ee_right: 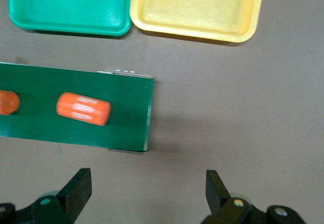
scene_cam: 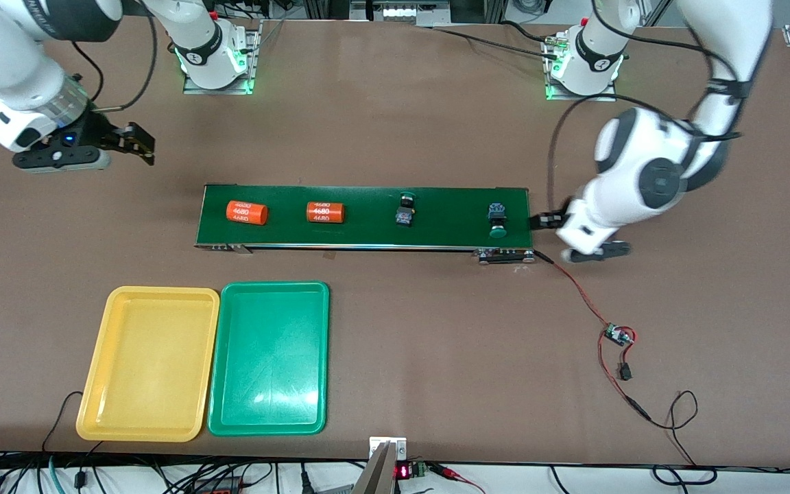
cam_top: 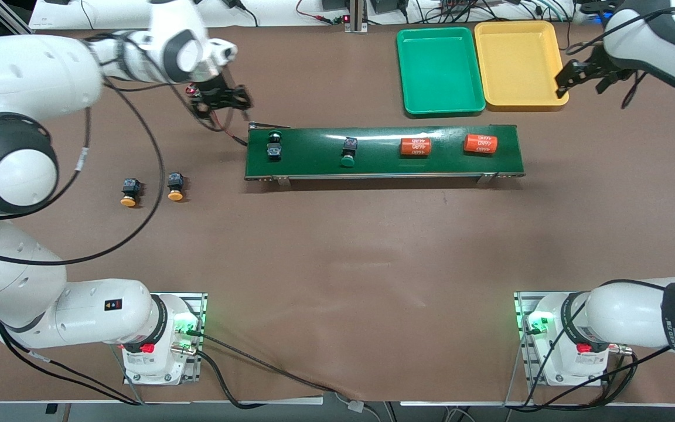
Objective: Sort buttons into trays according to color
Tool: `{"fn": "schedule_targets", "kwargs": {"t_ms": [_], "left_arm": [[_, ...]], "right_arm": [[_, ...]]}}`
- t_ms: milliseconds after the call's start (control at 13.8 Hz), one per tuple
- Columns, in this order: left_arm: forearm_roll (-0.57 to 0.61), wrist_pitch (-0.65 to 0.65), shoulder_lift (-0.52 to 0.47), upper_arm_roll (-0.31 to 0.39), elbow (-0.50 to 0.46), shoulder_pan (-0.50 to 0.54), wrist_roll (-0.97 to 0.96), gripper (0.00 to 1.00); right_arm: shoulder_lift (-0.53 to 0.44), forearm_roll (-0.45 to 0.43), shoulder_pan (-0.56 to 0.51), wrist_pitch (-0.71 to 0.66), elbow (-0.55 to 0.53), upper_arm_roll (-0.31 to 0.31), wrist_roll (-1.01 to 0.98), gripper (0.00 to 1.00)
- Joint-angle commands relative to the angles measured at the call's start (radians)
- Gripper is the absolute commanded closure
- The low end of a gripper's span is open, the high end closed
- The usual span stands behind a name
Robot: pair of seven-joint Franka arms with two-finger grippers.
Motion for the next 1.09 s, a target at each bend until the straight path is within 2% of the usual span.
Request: {"fn": "schedule_targets", "kwargs": {"t_ms": [0, 217, 362, 506, 651, 796, 1013], "left_arm": [[0.088, 0.017, -0.031, -0.005, -0.103, 0.092, 0.054, 0.0], [0.201, 0.089, -0.026, -0.005, -0.185, 0.187, 0.071, 0.0], [0.209, 0.095, -0.025, -0.005, -0.212, 0.23, 0.193, 0.0], [0.209, 0.095, -0.02, -0.004, -0.229, 0.271, 0.243, 0.0], [0.209, 0.142, -0.014, -0.005, -0.272, 0.284, 0.243, 0.0], [0.208, 0.251, 0.0, -0.005, -0.341, 0.292, 0.232, 0.0], [0.208, 0.278, 0.006, -0.004, -0.377, 0.293, 0.226, 0.0]], "right_arm": [[0.017, 0.002, 0.083, 0.018, 0.0, 0.0, 0.101, 0.0], [0.055, 0.001, 0.21, 0.044, 0.009, 0.0, 0.234, 0.0], [0.097, 0.002, 0.267, 0.064, 0.029, 0.0, 0.256, 0.0], [0.127, 0.004, 0.308, 0.075, 0.057, 0.0, 0.369, 0.0], [0.149, 0.004, 0.345, 0.111, 0.06, 0.0, 0.455, 0.0], [0.184, 0.004, 0.382, 0.168, 0.06, 0.0, 0.56, 0.0], [0.235, 0.005, 0.424, 0.248, 0.06, 0.0, 0.698, 0.0]]}}
